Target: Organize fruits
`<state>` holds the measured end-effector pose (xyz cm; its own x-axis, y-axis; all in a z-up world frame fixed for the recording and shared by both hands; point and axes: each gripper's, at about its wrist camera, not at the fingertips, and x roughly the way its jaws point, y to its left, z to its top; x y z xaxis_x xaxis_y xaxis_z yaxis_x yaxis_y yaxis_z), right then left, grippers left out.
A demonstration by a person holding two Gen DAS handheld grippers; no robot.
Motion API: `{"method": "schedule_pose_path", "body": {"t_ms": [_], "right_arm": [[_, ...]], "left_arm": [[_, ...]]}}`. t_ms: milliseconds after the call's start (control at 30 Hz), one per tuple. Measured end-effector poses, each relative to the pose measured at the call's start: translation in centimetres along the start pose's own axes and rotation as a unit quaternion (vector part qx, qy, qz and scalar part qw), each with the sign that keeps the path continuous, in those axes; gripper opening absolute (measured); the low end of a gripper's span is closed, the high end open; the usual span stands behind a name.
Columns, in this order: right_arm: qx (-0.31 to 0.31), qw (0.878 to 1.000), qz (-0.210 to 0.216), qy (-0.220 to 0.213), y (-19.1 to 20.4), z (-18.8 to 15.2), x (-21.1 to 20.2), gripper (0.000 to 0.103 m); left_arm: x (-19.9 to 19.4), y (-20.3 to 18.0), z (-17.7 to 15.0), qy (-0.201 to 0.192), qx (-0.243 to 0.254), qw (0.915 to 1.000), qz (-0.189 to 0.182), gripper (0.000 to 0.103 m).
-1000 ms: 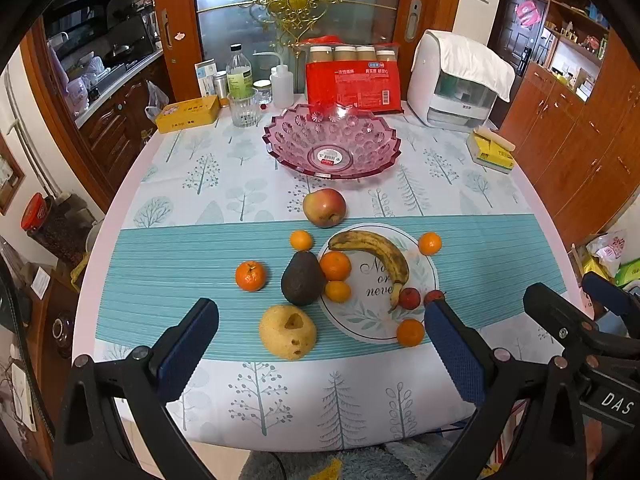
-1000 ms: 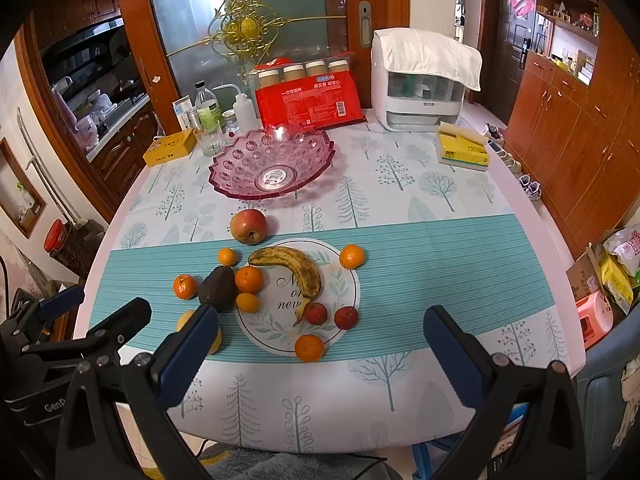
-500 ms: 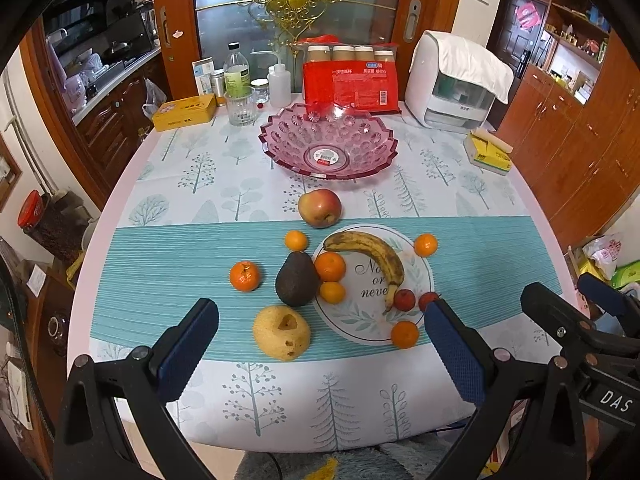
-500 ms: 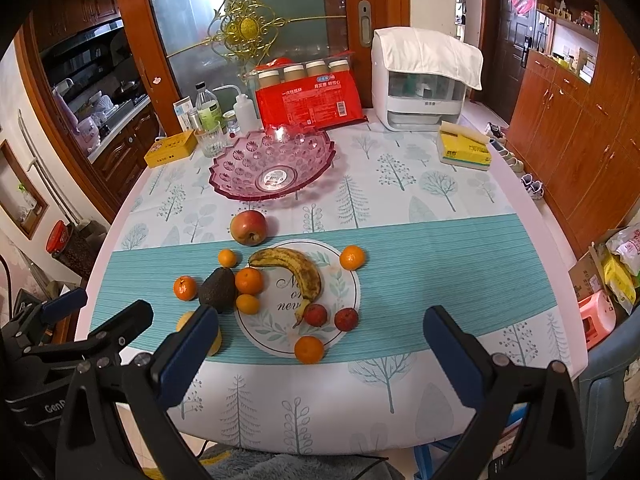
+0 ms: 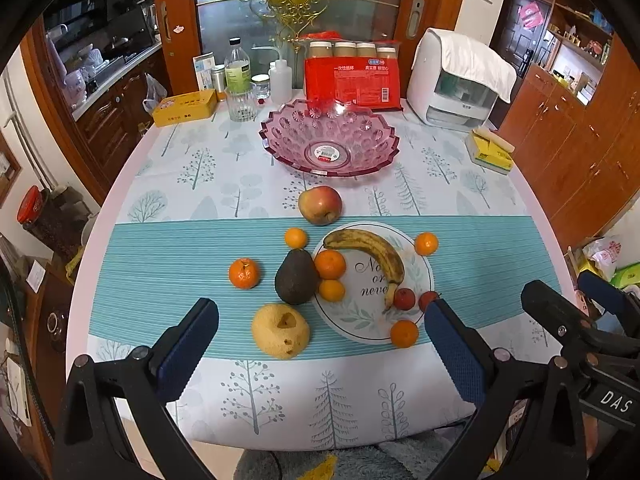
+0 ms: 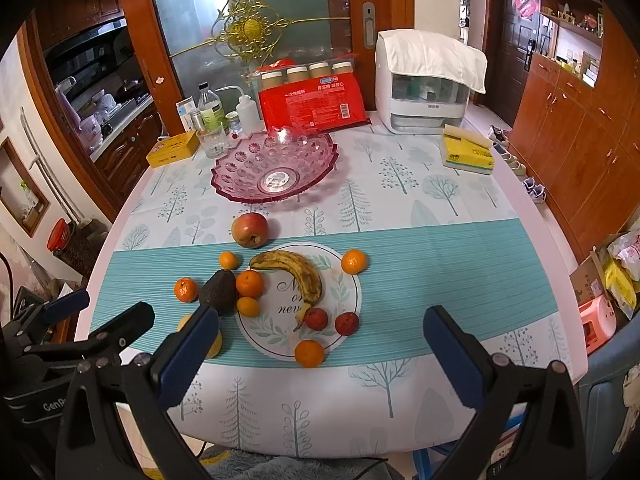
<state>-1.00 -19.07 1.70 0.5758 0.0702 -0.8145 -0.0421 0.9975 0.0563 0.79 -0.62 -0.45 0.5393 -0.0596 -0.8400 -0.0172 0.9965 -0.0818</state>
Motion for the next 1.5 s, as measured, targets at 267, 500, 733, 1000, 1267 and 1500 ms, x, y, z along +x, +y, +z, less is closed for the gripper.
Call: {"method": "schedule_pose_path", "body": {"t_ms": [267, 500, 733, 1000, 1267, 1500], "right_arm": [[-0.001, 1.0, 0.001, 0.003, 0.2, 0.1, 0.2, 0.103], [-0.009, 1.0, 0.005, 0.011, 0.6, 0.2, 1.1, 0.103], [-0.013, 1.0, 0.013, 0.021, 0.2, 0.4, 2.0, 0.103], [-0.018, 0.999, 0.014, 0.027, -0.4, 0.5, 3.2, 0.1], [-0.051, 0.998, 0.025, 0.04, -0.5, -0.7, 5.3, 0.092], [-0.081, 0.992, 0.058, 0.076, -0.2, -3.3, 8.3, 0.08]], "left_arm": [[0.4, -0.1, 0.1, 0.002, 0.0, 1.0, 0.008, 0.102], [0.9, -0.1, 0.2, 0.01, 0.0, 0.9998, 0.02, 0.102], [1.7, 0.0, 0.2, 0.02, -0.006, 0.9993, 0.032, 0.102], [3.3, 0.2, 0.0, 0.03, -0.009, 0.9984, 0.048, 0.102], [5.6, 0.6, -1.5, 0.053, -0.008, 0.9962, 0.068, 0.102], [8.0, 2.7, -3.9, 0.086, -0.033, 0.993, 0.074, 0.102]]}}
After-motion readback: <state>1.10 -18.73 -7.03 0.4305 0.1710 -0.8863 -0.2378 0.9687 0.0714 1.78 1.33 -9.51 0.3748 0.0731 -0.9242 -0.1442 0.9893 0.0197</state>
